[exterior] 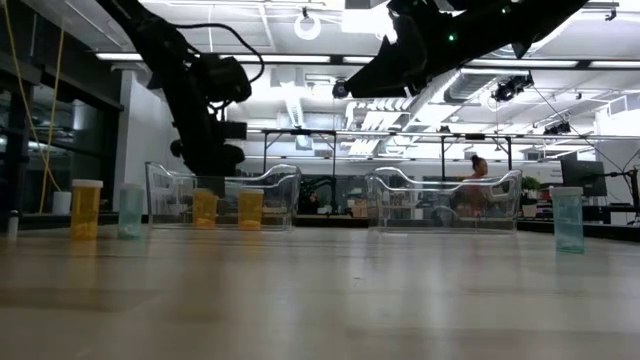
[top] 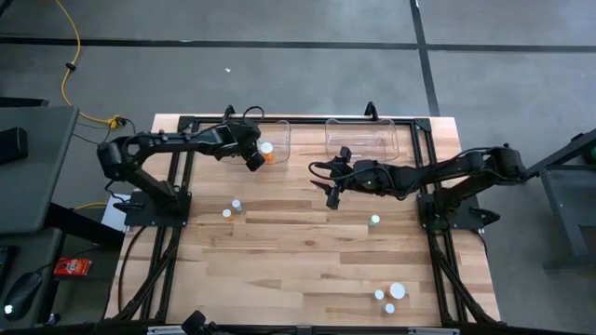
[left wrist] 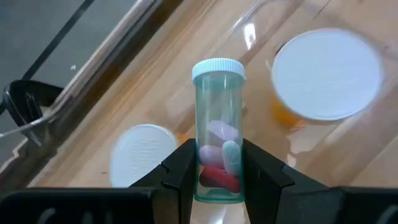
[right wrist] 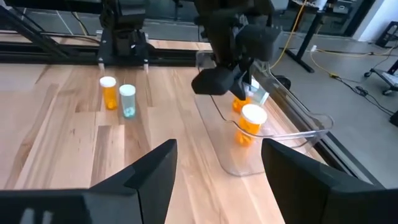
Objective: Pick and place medicine bottles into bin by pill shape (circle, oval)
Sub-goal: Put the top blue capsule bottle into the left transparent bin, then put the top right blue tablet bottle into the right transparent bin
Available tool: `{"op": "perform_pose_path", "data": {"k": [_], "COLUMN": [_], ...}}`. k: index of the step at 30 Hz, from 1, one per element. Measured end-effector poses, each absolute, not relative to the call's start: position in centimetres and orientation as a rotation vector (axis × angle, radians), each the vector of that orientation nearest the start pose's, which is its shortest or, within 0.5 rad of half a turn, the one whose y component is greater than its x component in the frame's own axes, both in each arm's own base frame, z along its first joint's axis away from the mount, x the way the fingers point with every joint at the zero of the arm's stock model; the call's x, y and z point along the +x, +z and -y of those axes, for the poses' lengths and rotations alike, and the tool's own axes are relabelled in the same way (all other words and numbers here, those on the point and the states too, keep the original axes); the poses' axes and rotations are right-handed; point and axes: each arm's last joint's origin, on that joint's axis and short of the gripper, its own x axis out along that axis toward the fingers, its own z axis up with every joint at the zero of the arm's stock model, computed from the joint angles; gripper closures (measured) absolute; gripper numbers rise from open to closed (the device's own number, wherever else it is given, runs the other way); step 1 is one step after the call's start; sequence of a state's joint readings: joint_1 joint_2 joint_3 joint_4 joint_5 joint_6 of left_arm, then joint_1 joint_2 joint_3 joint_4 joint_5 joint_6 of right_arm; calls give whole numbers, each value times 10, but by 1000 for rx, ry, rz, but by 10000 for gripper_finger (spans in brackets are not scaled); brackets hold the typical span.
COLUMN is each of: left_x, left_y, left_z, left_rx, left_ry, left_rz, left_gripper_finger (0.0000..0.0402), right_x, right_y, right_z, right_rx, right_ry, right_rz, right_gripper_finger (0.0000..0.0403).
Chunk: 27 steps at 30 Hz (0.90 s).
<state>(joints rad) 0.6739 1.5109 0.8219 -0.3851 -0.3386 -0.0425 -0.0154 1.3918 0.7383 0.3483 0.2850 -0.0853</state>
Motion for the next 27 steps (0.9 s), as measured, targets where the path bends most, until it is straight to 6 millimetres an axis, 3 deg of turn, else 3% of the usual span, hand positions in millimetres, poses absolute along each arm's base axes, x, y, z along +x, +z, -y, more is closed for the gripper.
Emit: {"op": "perform_pose_path", "data": {"k": [7, 16, 23, 27], "left_x": [211, 213, 221, 222], "left_y": [170, 174, 224, 251], "left_z": [-181, -182, -182, -160], "left_rx": [-229, -237, -321, -342], "left_ry": [937, 924, 839, 722], "left_rz": [-1097, -1097, -1027, -832], "left_gripper_finger": [297, 214, 190, 192], "right_x": [295, 295, 295, 296], "right_y": [234, 234, 234, 235], "right_z": [13, 13, 12, 11], "right_rx": [-125, -124, -124, -116], "right_ry": [-285, -281, -278, -250], "right_rz": [-311, -309, -309, -300], "right_gripper_finger": [174, 174, 174, 174]}}
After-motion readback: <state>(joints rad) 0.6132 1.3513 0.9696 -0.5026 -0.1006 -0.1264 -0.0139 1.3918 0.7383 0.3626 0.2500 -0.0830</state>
